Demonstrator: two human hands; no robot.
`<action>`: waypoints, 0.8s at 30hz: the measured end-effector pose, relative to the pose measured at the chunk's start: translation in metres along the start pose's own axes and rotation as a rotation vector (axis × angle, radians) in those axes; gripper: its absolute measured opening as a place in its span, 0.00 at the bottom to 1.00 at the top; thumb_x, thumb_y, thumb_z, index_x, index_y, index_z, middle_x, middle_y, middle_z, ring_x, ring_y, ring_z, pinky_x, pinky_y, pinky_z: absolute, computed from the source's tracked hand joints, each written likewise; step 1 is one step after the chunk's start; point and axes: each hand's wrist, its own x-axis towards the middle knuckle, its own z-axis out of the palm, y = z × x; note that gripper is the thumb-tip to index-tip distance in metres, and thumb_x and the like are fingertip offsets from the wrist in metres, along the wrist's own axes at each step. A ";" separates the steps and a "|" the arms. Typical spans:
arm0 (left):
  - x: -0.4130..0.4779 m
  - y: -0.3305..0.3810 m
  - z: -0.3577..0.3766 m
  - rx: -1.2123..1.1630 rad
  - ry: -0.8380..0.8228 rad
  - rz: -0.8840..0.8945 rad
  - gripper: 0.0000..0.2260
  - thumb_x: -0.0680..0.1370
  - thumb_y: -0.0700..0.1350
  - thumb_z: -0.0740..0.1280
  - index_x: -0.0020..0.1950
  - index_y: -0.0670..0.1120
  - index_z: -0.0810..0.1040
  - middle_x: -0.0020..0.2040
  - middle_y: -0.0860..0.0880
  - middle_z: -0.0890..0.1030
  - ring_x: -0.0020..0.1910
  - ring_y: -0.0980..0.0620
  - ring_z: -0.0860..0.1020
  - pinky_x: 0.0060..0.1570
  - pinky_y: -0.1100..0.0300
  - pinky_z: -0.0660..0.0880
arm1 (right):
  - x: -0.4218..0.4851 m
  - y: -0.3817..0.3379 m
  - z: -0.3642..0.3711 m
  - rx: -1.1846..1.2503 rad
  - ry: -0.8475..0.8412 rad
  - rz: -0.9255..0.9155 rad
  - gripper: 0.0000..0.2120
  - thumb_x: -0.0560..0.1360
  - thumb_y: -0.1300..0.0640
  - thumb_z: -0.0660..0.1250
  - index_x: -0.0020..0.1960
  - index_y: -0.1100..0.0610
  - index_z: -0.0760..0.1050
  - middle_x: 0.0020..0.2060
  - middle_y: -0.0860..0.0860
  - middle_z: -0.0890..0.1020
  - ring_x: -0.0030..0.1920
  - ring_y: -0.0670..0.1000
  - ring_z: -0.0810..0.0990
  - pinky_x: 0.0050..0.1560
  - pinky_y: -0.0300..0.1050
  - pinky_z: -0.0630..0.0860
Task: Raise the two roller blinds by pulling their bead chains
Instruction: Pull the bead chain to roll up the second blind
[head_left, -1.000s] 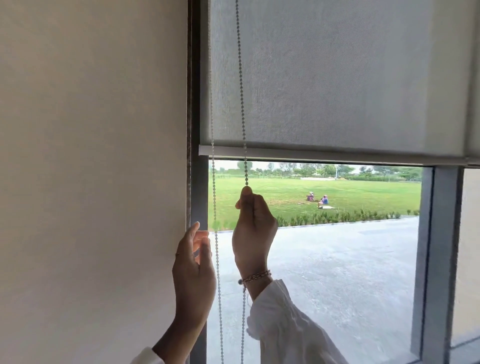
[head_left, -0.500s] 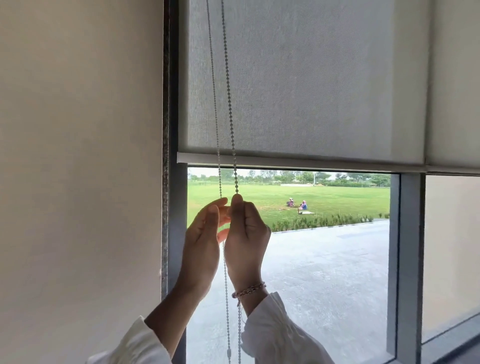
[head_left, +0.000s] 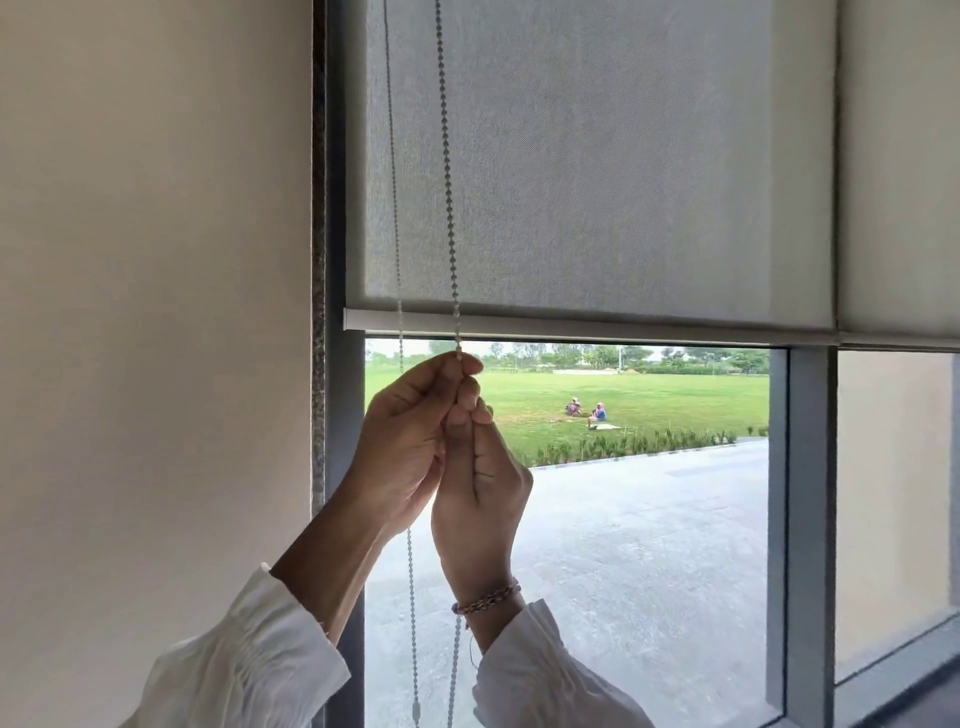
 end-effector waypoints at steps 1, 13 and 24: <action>0.000 0.000 -0.001 0.011 -0.005 0.014 0.08 0.74 0.43 0.62 0.43 0.46 0.81 0.28 0.54 0.77 0.30 0.57 0.77 0.41 0.65 0.76 | 0.000 0.001 0.000 -0.004 -0.004 -0.006 0.16 0.77 0.55 0.58 0.36 0.64 0.74 0.21 0.55 0.71 0.24 0.45 0.62 0.23 0.38 0.58; 0.000 0.000 -0.006 0.040 -0.003 0.057 0.07 0.73 0.43 0.62 0.41 0.46 0.80 0.27 0.54 0.77 0.28 0.57 0.76 0.44 0.64 0.77 | -0.004 0.002 0.003 -0.010 -0.018 -0.031 0.14 0.77 0.57 0.59 0.36 0.62 0.74 0.24 0.40 0.63 0.23 0.38 0.62 0.27 0.29 0.56; -0.007 0.002 -0.006 0.060 0.014 0.071 0.06 0.73 0.43 0.62 0.40 0.45 0.78 0.26 0.54 0.75 0.27 0.57 0.75 0.44 0.64 0.77 | -0.011 0.000 0.005 -0.019 -0.025 -0.012 0.15 0.77 0.56 0.59 0.35 0.62 0.73 0.24 0.39 0.61 0.22 0.39 0.60 0.26 0.30 0.55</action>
